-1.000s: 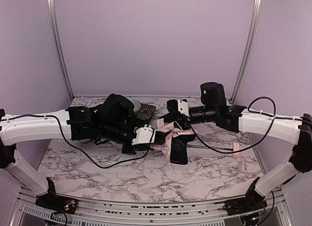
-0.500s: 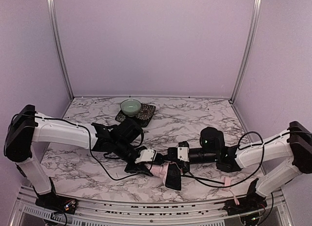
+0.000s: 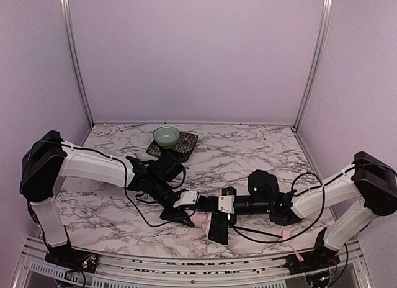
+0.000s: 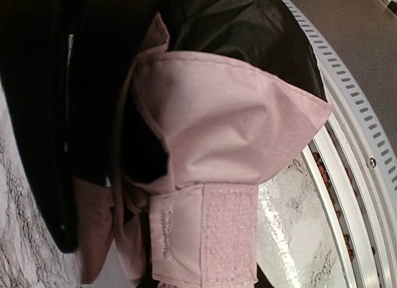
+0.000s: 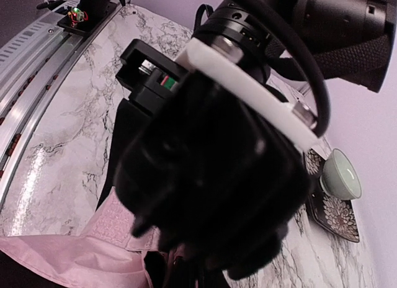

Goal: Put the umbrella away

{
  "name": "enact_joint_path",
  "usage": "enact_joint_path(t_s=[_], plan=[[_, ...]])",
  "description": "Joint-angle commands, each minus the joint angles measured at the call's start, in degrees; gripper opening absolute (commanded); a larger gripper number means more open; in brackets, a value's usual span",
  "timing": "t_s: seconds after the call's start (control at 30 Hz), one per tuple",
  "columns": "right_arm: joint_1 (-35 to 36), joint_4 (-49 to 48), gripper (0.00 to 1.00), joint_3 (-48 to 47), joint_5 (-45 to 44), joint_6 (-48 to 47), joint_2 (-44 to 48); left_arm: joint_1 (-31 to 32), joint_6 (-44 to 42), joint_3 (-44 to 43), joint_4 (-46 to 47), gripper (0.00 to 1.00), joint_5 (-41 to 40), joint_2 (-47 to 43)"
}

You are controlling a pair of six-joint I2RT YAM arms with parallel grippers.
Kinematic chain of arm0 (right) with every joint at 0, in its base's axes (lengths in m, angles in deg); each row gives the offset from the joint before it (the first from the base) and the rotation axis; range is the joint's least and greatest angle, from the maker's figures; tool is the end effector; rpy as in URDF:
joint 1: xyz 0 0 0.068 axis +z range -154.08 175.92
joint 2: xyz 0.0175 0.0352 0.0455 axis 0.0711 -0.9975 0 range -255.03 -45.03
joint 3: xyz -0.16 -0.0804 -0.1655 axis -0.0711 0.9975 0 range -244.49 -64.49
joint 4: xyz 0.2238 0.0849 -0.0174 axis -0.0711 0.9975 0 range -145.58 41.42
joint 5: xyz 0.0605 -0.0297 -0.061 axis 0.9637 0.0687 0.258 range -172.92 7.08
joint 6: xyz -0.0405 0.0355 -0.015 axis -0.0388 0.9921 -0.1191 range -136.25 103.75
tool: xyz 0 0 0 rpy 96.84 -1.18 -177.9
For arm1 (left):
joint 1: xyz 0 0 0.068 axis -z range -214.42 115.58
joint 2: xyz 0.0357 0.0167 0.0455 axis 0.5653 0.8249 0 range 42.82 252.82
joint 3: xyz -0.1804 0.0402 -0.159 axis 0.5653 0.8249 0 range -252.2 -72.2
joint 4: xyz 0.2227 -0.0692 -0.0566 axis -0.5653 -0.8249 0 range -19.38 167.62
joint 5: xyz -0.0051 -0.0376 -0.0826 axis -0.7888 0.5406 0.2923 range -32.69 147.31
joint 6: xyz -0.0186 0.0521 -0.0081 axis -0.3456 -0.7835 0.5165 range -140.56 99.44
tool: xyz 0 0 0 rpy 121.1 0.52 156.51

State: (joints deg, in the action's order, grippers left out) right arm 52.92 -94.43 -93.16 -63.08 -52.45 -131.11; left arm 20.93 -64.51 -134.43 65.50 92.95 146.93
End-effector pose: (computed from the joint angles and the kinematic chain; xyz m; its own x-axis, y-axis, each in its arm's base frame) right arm 0.1408 0.2407 0.1571 0.4294 -0.3588 -0.8288 -0.8804 0.0380 -0.4727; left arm 0.1772 -0.2959 0.1516 0.2680 0.6043 -0.7504 0.9408 -0.3321 0.0685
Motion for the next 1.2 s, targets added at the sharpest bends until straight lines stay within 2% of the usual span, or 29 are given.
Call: enact_joint_path(t_s=[0.0, 0.2, 0.57, 0.73, 0.9, 1.07, 1.17], plan=[[4.6, -14.3, 0.00, -2.6, 4.6, -1.3, 2.2, -1.3, 3.7, -1.0, -6.1, 0.00, -2.7, 6.3], [13.1, -3.8, 0.00, -4.4, -2.1, -11.8, -1.0, -1.7, 4.5, -2.4, -5.6, 0.00, -6.0, 7.5], [21.6, 2.2, 0.00, -8.9, -9.0, -21.9, -6.6, -1.6, 6.0, -2.5, -3.4, 0.00, -9.8, 9.6], [22.2, 1.9, 0.00, -7.7, -10.5, -20.5, -5.3, -1.6, 4.5, -1.7, -3.4, 0.00, -14.4, 10.9], [21.2, -5.7, 0.00, -2.6, -18.0, -17.1, -2.2, -2.3, 2.1, -0.5, -4.8, 0.00, -15.3, 12.7], [16.4, -10.1, 0.00, -2.0, -17.8, -8.7, 0.5, -2.1, -0.9, -0.8, -8.9, 0.00, -13.1, 14.3], [15.8, -13.4, 0.00, -0.6, -15.0, -8.9, 2.3, -2.2, -0.5, -0.8, -9.2, 0.00, -13.0, 14.2]])
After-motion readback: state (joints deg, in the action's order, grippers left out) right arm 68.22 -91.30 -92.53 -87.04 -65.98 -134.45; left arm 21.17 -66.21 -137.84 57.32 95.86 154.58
